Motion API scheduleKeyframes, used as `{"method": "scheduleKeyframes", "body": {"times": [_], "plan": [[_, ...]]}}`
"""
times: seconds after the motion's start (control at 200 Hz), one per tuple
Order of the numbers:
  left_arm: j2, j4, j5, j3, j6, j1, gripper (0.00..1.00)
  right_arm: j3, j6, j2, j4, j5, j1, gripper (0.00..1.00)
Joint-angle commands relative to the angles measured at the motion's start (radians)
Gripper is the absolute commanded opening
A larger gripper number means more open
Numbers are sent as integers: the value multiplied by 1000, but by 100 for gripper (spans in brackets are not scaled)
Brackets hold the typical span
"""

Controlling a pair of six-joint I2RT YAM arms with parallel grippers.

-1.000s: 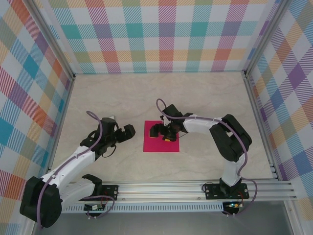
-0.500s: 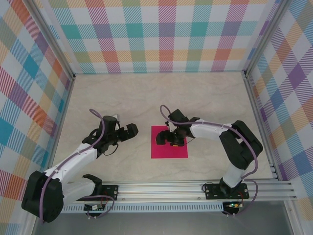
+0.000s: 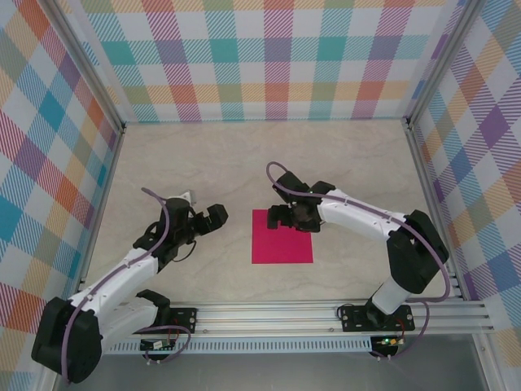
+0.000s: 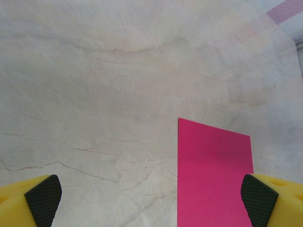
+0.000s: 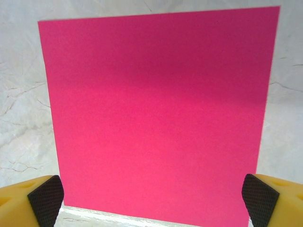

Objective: Fold a paper plane with a square sheet of paper (pick it up from the middle)

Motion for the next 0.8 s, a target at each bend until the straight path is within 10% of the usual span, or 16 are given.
{"method": "scheduleKeyframes", "body": {"times": [0.0,0.325,0.795], "plan": [[-78,64,-61,-26,6,8,100,40,-4,-42,-55,118,28,100],[-214,-169,-214,5,29,9,100,61,41,88,-23,-40,-1,100],[94,-139,-22,86,54,14,100,165,89,261,-88,-66,14,97]]}}
